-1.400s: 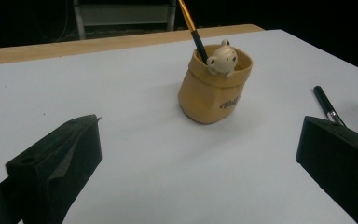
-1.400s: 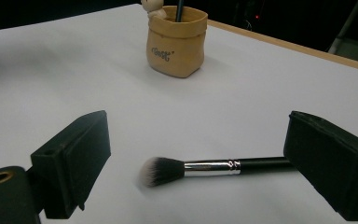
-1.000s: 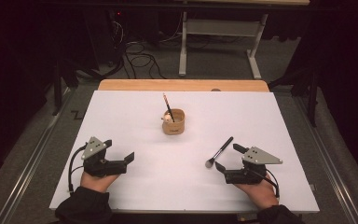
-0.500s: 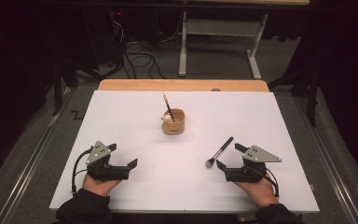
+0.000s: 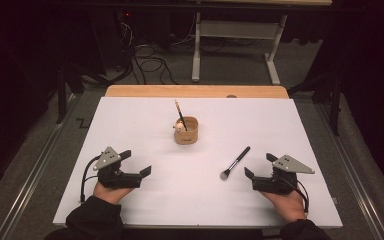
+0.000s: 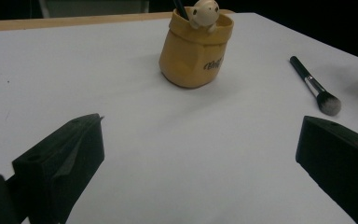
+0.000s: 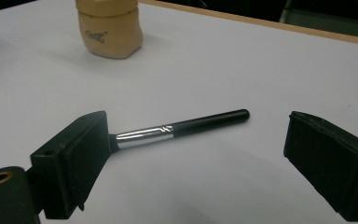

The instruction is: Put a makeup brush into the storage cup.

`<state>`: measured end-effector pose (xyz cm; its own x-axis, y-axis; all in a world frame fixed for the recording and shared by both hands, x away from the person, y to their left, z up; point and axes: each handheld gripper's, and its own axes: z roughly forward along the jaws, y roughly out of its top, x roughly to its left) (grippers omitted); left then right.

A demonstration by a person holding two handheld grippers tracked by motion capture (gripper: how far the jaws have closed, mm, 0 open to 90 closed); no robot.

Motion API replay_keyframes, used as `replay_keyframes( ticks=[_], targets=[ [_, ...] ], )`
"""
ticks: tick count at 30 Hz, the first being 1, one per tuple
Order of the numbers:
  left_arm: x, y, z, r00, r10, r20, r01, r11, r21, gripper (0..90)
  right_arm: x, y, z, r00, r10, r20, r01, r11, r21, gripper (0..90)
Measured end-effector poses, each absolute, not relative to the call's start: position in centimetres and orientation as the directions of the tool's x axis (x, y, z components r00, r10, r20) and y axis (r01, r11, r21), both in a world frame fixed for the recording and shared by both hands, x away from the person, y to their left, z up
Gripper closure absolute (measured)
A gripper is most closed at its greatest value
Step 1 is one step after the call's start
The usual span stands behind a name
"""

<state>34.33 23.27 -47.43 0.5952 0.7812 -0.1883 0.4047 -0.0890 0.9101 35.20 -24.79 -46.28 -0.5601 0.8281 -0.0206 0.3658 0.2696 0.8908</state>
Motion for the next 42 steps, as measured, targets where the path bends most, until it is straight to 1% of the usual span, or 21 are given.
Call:
replay_keyframes(
  ticks=[6,11,20,27,31,42],
  targets=[
    [34.3,22.7,-46.9,0.619,0.765,-0.176,0.378,-0.094,0.921,2.0,34.9,-25.7,-45.9,-0.521,0.853,-0.036,0.394,0.278,0.876,7.8],
    [34.3,21.9,-46.8,0.656,0.741,-0.142,0.361,-0.143,0.922,2.0,35.0,-26.2,-46.2,-0.51,0.86,-0.033,0.449,0.299,0.842,7.8],
    [34.5,22.2,-46.7,0.646,0.747,-0.156,0.37,-0.128,0.92,2.0,34.9,-26.1,-45.8,-0.498,0.867,-0.011,0.476,0.284,0.832,7.1],
    [34.1,22.2,-46.5,0.656,0.741,-0.142,0.358,-0.14,0.923,2.0,35.1,-25.2,-45.6,-0.519,0.854,-0.03,0.526,0.347,0.777,6.6],
    [34.1,22.0,-46.5,0.656,0.743,-0.135,0.354,-0.145,0.924,2.0,35.2,-24.7,-45.4,-0.532,0.846,-0.042,0.564,0.391,0.728,6.3],
    [34.0,22.1,-46.6,0.649,0.75,-0.127,0.351,-0.148,0.924,1.9,36.4,-24.6,-45.4,-0.532,0.846,-0.027,0.645,0.425,0.635,6.0]
  ],
)
